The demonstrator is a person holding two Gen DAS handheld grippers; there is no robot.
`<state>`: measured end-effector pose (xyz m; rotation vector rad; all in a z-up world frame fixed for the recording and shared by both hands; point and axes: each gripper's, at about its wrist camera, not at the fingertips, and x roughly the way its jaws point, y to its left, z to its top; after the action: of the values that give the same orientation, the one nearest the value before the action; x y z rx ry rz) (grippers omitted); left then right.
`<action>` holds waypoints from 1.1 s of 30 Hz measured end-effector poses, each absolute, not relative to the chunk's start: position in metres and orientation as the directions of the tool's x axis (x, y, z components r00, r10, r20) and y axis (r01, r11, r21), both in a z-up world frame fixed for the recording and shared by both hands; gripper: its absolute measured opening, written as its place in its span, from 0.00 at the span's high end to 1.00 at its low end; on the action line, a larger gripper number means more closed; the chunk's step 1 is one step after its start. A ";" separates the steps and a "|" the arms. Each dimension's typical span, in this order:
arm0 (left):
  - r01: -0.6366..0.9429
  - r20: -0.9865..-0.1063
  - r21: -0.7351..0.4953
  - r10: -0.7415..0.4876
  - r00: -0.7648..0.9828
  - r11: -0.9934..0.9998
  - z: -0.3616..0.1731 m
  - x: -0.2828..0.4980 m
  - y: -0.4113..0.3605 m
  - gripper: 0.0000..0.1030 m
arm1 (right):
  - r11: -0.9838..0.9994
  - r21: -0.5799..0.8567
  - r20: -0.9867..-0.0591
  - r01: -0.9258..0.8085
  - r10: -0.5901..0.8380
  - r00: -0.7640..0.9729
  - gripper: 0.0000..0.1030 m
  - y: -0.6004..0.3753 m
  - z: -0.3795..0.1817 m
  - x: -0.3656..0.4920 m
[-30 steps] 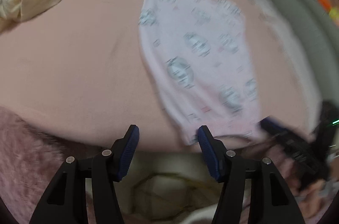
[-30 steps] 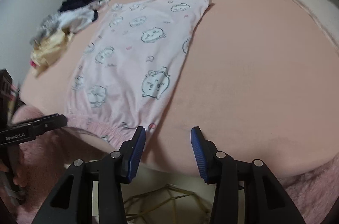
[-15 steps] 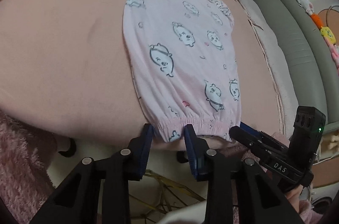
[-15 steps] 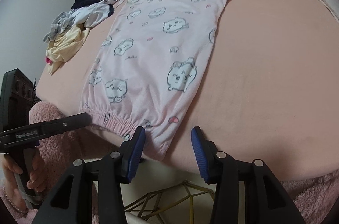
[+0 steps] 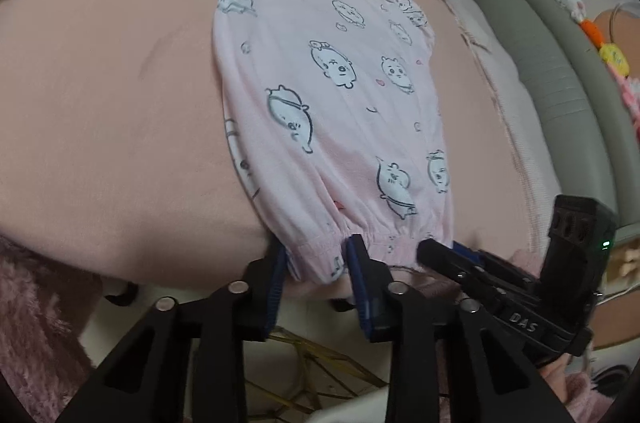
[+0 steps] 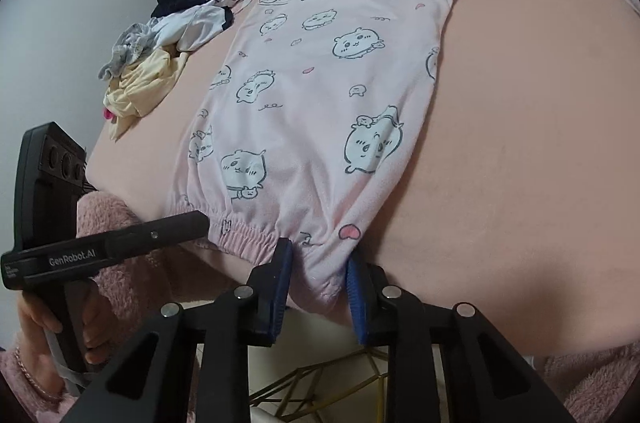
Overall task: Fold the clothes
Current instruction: 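Grasp the elastic cuff end of the pants with the right tool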
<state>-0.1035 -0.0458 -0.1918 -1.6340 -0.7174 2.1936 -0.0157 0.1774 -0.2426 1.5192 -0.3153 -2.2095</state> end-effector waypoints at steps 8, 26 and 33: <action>0.043 -0.797 -0.552 0.512 -0.319 -0.833 -0.183 -0.100 -0.043 0.84 | -0.870 0.444 -0.810 0.215 -0.492 -0.319 0.84 0.178 -0.231 -0.014; 0.001 -0.776 -0.598 0.579 -0.250 -0.801 -0.167 -0.069 -0.042 0.85 | -0.854 0.483 -0.803 0.193 -0.520 -0.291 0.85 0.184 -0.203 0.034; -0.080 -0.719 -0.617 0.602 -0.347 -0.783 -0.120 -0.130 -0.048 0.85 | -0.847 0.468 -0.760 0.252 -0.531 -0.374 0.85 0.180 -0.162 -0.015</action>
<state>-0.1296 -0.0483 -0.1204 -1.4626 -0.6841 2.1672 -0.0150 0.1802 -0.1624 1.3835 -0.3777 -2.2371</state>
